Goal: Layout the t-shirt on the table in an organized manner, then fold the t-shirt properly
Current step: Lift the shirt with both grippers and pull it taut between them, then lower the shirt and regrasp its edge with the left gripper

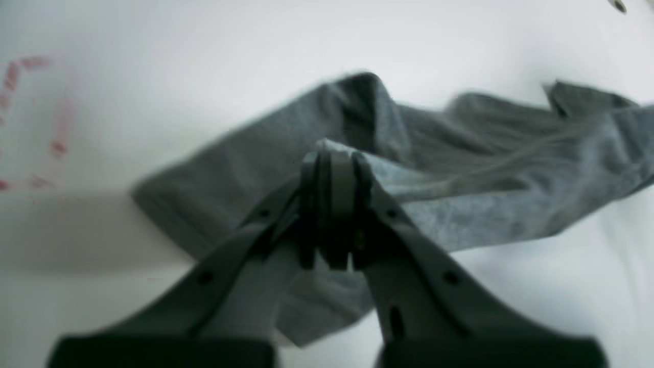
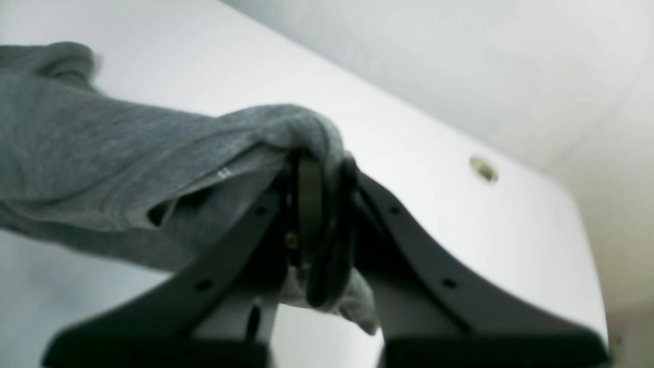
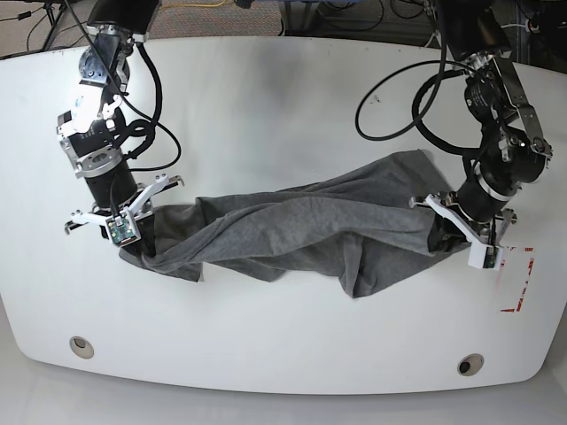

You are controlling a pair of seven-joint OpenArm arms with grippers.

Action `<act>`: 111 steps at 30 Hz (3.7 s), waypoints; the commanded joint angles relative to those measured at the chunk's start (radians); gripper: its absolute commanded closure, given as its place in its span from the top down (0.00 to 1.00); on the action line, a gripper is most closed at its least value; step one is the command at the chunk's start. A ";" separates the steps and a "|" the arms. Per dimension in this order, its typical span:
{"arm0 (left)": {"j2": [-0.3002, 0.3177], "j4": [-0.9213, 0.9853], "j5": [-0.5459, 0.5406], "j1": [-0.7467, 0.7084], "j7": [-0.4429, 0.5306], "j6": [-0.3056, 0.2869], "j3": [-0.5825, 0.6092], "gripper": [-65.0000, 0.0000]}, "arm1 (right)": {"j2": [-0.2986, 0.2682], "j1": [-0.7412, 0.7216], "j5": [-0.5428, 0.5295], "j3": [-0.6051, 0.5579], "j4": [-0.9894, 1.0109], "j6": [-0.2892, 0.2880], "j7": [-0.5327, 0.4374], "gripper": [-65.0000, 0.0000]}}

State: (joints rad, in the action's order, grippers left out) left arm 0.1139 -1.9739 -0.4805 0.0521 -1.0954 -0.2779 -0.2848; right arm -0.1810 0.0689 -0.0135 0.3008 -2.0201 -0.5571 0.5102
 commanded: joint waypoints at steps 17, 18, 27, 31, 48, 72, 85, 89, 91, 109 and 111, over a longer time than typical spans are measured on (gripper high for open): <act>0.051 0.054 -0.013 -0.047 0.031 0.002 -0.029 0.81 | 0.074 0.024 -0.004 0.004 -0.020 0.009 -0.034 0.06; 0.051 0.068 -0.013 -0.031 0.031 0.002 -0.044 0.81 | 0.074 0.024 -0.004 0.004 -0.020 0.010 -0.034 0.06; 0.126 0.367 -0.011 0.145 0.033 0.004 -0.167 0.82 | 0.076 0.027 -0.004 0.002 -0.018 0.010 -0.032 0.06; 0.158 0.514 -0.013 0.205 0.067 0.004 -0.181 0.82 | 0.076 0.041 -0.004 0.002 -0.018 0.010 -0.032 0.06; 0.208 0.899 -0.011 0.259 0.288 0.004 -0.162 0.82 | 0.084 0.047 -0.012 0.002 -0.018 0.010 -0.032 0.06; 0.177 1.158 -0.011 0.365 0.407 0.004 -0.035 0.62 | 0.117 0.047 -0.004 0.005 -0.018 0.010 -0.032 0.06; 0.178 1.223 -0.013 0.407 0.439 0.001 0.031 0.01 | 0.117 0.049 -0.004 0.005 -0.018 0.010 -0.032 0.06; 0.178 1.215 -0.014 0.407 0.439 0.001 0.026 0.00 | 0.117 0.049 -0.004 0.005 -0.018 0.010 -0.032 0.06; 0.178 1.181 -0.014 0.401 0.439 0.001 0.023 0.00 | 0.117 0.049 -0.004 0.005 -0.018 0.010 -0.032 0.06; 0.186 0.746 -0.017 0.308 0.323 0.001 -0.129 0.00 | 0.110 0.050 -0.001 0.005 -0.018 0.012 -0.032 0.06; 0.211 0.694 -0.017 0.308 0.301 0.001 -0.141 0.00 | 0.108 0.022 0.024 0.005 -0.018 0.012 -0.022 0.06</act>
State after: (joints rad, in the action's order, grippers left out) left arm 0.2852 -1.2217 -0.4877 0.3344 -0.8017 -0.2710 -0.4179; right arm -0.0631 0.1360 -0.0044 0.3038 -2.0197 -0.5514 0.5076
